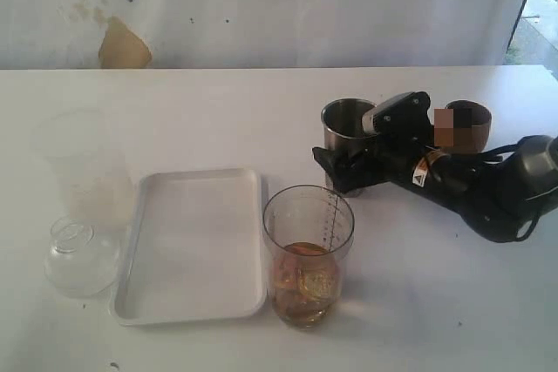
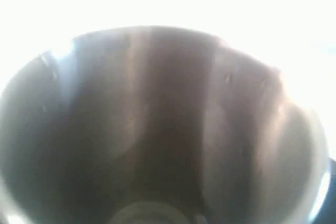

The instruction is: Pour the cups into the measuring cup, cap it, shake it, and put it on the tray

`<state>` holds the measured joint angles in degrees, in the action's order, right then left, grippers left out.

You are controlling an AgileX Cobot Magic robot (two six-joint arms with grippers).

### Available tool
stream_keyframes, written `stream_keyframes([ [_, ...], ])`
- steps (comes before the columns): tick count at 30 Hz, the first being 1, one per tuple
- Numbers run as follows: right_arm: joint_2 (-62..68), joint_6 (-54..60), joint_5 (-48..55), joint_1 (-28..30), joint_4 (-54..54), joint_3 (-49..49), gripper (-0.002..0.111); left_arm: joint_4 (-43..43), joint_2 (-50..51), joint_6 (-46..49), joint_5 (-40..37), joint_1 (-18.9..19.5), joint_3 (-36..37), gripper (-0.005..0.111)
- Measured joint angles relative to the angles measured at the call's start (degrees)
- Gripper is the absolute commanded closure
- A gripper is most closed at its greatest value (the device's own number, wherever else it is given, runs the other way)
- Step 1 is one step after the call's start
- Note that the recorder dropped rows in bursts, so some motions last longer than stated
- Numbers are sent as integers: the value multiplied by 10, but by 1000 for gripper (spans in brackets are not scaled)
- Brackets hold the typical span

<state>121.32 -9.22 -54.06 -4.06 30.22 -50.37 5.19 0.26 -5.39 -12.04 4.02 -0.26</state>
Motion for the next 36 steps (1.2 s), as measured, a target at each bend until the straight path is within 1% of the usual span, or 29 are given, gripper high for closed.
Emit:
stream_keyframes([
  [25, -81, -38, 15, 0, 11, 0, 10, 0, 0, 0, 0, 0, 0, 106],
  [27, -88, -49, 15, 0, 11, 0, 13, 0, 0, 0, 0, 0, 0, 106],
  [28, -91, -54, 15, 0, 11, 0, 15, 0, 0, 0, 0, 0, 0, 106],
  [29, -95, -58, 15, 0, 13, 0, 25, 0, 0, 0, 0, 0, 0, 106],
  [30, -110, -68, 23, 0, 14, 0, 31, 0, 0, 0, 0, 0, 0, 106],
  [34, -155, -82, 55, 0, 15, 1, 69, 0, 0, 0, 0, 0, 0, 106],
  [36, -186, -92, 75, 0, 15, 1, 83, 0, 0, 0, 0, 0, 0, 106],
])
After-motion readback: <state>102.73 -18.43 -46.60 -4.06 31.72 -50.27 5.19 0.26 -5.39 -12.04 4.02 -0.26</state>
